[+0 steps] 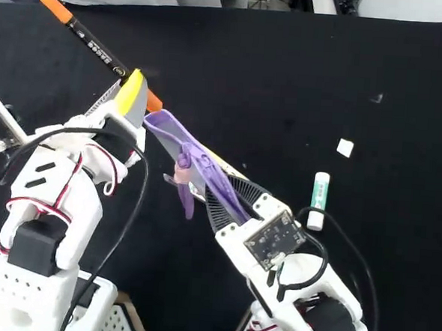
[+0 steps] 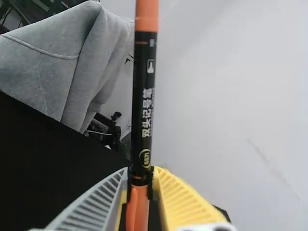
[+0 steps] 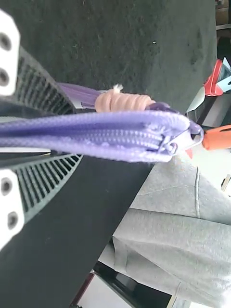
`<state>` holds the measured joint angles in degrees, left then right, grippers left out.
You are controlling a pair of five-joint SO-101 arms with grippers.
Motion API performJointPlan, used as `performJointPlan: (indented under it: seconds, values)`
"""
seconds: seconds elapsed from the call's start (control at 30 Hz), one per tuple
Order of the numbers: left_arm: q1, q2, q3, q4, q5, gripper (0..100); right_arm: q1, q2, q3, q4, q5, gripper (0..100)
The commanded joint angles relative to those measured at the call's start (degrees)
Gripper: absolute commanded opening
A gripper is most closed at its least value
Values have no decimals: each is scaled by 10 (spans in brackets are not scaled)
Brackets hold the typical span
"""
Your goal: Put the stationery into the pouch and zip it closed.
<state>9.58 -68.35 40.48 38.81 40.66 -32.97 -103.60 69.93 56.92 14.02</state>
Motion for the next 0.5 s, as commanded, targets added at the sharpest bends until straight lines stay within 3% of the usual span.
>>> performJointPlan:
  seconds: [0.0, 0.13, 0.47]
  values:
    - [15, -9, -37, 30, -29, 29, 0, -51, 0, -2, 4, 11]
    - [41, -7, -23, 44, -85, 29, 0, -51, 0, -3, 4, 11]
    - [46, -9, 83, -29, -93, 29, -1, -51, 0, -1, 4, 11]
